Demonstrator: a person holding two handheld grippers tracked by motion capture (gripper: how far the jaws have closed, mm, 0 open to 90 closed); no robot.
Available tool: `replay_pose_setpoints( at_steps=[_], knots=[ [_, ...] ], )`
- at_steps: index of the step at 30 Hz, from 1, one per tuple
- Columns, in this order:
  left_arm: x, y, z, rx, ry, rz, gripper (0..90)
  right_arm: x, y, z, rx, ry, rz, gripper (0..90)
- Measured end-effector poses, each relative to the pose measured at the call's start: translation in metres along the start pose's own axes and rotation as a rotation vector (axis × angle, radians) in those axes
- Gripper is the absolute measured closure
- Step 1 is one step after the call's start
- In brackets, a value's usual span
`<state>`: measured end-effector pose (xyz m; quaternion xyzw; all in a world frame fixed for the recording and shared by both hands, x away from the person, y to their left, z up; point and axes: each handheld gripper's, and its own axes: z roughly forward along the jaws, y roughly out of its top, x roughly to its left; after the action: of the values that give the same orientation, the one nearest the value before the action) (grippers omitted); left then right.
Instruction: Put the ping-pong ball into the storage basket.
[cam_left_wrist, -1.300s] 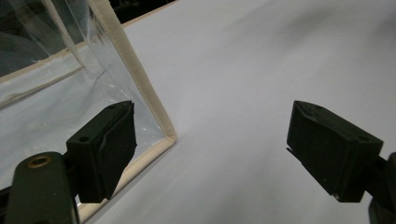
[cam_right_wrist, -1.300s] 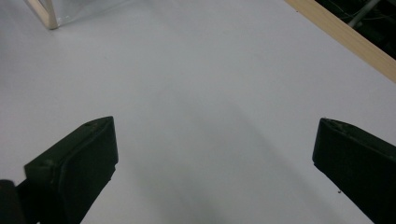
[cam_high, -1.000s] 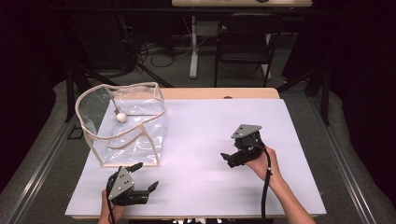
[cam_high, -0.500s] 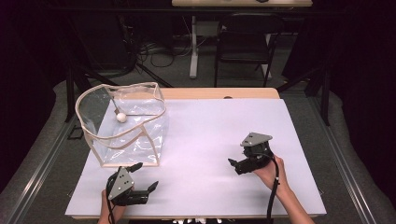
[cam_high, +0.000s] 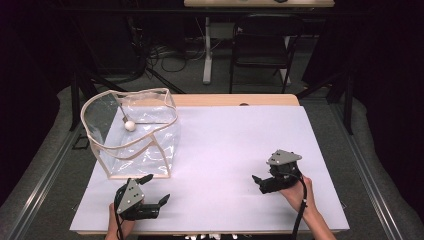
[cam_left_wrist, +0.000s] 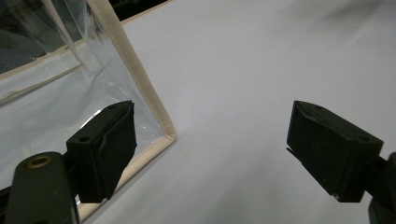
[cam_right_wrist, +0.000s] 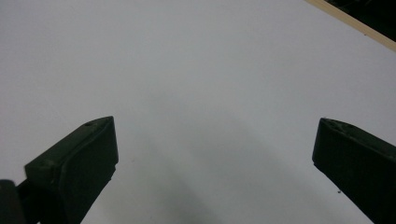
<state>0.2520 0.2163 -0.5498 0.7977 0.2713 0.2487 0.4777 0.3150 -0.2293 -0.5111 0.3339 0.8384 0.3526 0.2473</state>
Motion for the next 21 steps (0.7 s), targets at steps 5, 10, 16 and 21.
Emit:
replay_pose_setpoints(
  at_steps=[5, 10, 16, 21],
  knots=[
    [0.0, 0.0, 0.0, 0.0, 0.001, 0.001, 16.1, 0.001, -0.011, -0.004, 0.0, -0.003, 0.024, 0.2],
    [0.0, -0.001, 0.0, 0.003, 0.002, -0.005, 16.1, 0.002, -0.021, -0.009, -0.012, -0.014, 0.042, 0.2],
    [0.0, 0.0, 0.001, 0.007, 0.002, 0.002, 16.1, 0.005, -0.032, -0.014, -0.019, -0.034, 0.056, 0.1],
    [0.0, -0.001, 0.002, 0.013, 0.003, 0.001, 16.0, 0.005, -0.04, -0.016, -0.033, -0.038, 0.075, 0.0]
  ],
)
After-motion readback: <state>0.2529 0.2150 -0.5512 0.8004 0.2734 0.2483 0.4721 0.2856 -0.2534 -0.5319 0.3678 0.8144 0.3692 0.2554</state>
